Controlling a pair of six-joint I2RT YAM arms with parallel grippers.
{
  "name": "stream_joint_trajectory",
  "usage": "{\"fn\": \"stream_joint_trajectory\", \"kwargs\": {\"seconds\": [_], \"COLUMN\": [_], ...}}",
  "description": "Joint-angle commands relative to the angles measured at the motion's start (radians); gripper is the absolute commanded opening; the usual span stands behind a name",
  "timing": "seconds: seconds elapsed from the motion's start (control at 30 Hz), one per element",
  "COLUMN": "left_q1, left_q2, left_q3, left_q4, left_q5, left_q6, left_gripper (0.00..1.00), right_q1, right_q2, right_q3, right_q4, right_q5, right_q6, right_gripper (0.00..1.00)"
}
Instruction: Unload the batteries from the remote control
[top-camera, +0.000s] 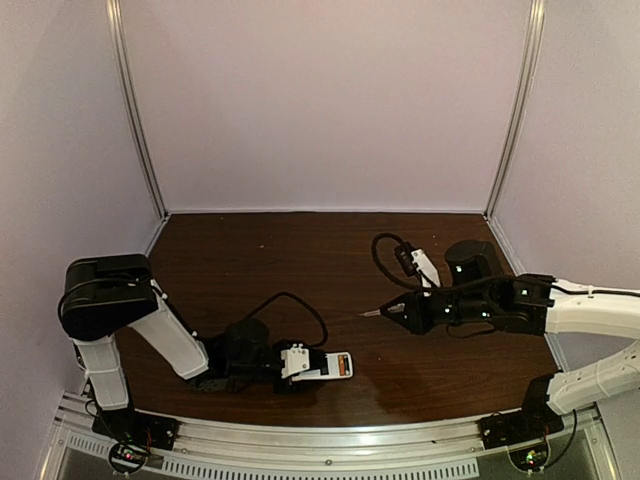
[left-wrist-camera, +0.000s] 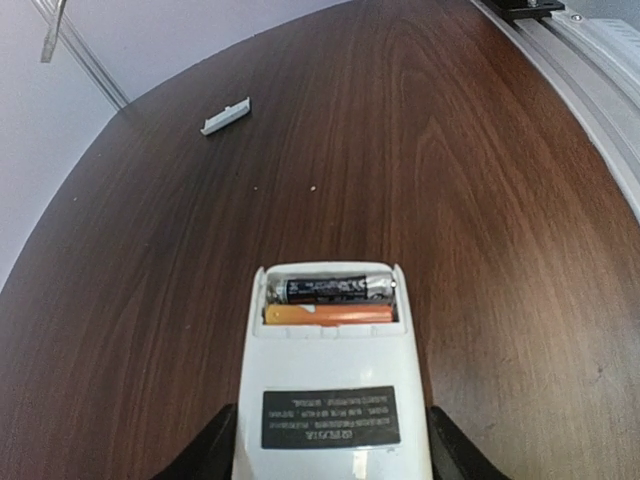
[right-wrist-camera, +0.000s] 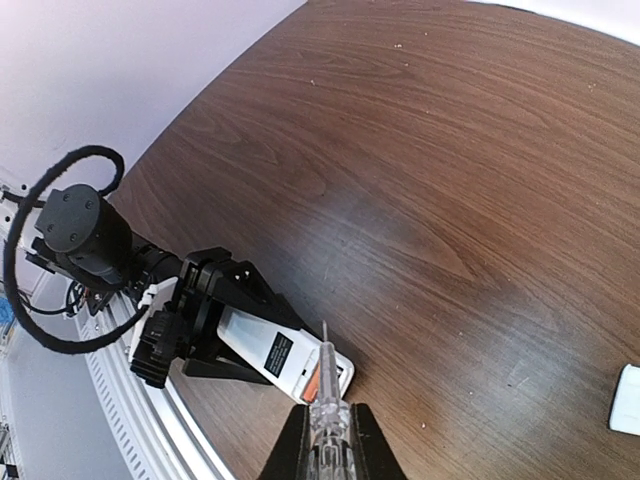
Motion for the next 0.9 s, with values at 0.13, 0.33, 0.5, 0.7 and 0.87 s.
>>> {"fn": "stream_joint_trajectory", "kwargs": {"seconds": [0.13,0.33,0.5,0.7,0.87], "left_q1": [-0.008,-0.008,-0.008,-0.008,-0.008], "left_q2": [-0.045,-0.071,-0.117,-0.14,-0.116], "left_q3": [0.022,0.066,0.064,0.052,0.053], "left_q4": [0.127,0.071,-0.017,-0.03,-0.007], "left_q5": [-0.262,-0.321,-0.212,-0.139,-0.124], "left_q6": [0.03,0.038,0.12,0.129,0.145], "left_gripper": [0.0,0.0,0.0,0.0,0.0], "right_q1": [-0.004,-0.003,-0.003,-0.001,0.019], "right_q2": [-0.036,-0.021,-0.006,-0.016,-0.025], "right_q3": [0.084,0.124,0.168,0.182,0.195], "right_q4": [-0.077,-0.116,-0.157,-0.167,-0.197], "right_q5": [0.023,0.036,0.054,0.079,0.097], "right_q6": [-0.077,-0.085,-0.104,-0.141,-0.191], "right_gripper": [0.0,0.0,0.0,0.0,0.0]}}
